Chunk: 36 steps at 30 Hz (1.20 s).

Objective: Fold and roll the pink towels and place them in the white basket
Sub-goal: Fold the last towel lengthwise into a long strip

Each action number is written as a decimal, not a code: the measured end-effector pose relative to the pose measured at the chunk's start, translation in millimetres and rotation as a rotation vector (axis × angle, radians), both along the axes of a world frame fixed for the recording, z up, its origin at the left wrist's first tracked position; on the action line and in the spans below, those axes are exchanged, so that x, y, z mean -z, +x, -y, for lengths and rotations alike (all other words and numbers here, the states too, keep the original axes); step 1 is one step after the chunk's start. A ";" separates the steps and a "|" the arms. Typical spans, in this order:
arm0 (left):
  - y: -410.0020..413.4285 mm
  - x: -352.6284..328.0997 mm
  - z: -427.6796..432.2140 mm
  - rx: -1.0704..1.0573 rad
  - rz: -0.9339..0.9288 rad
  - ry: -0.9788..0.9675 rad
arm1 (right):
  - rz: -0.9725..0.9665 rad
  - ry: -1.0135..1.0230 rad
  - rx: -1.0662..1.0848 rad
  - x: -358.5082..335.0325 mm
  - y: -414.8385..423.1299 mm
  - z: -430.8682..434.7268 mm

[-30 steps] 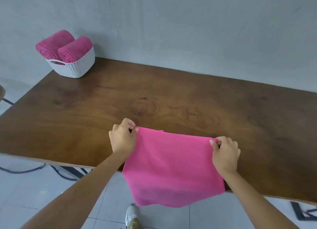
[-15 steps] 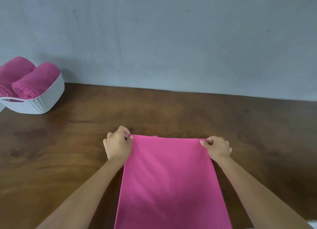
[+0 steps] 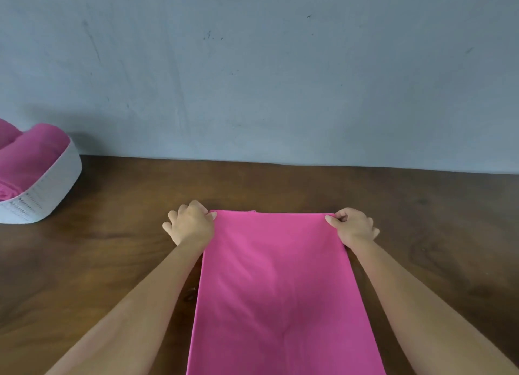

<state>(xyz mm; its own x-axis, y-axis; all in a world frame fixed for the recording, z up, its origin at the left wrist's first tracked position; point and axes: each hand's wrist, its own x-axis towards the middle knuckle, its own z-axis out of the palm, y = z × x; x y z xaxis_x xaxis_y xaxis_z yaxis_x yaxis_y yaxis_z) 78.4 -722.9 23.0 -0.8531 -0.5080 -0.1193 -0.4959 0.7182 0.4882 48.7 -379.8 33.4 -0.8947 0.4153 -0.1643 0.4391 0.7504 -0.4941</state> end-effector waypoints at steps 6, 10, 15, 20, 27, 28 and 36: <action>-57.9 0.2 -0.4 -0.060 0.069 -0.022 | -0.067 0.010 -0.025 6.5 -57.6 -1.4; -92.7 0.5 -5.2 -0.125 0.072 -0.033 | -0.079 0.024 -0.047 9.6 -97.9 -5.4; -132.7 0.2 -6.2 -0.134 0.089 -0.044 | -0.106 0.011 -0.070 13.6 -142.0 -9.9; -161.6 -0.9 -7.0 -0.148 0.104 -0.068 | -0.119 0.016 -0.074 17.2 -173.6 -6.8; -180.7 0.9 -7.2 -0.178 0.106 -0.094 | -0.145 0.004 -0.034 21.1 -195.7 -4.2; -181.5 0.9 -6.9 -0.181 0.104 -0.092 | -0.147 0.005 -0.026 21.2 -197.1 -3.3; -127.3 3.4 -61.2 0.106 -0.213 -0.273 | -0.104 0.085 -0.058 23.5 -188.8 2.2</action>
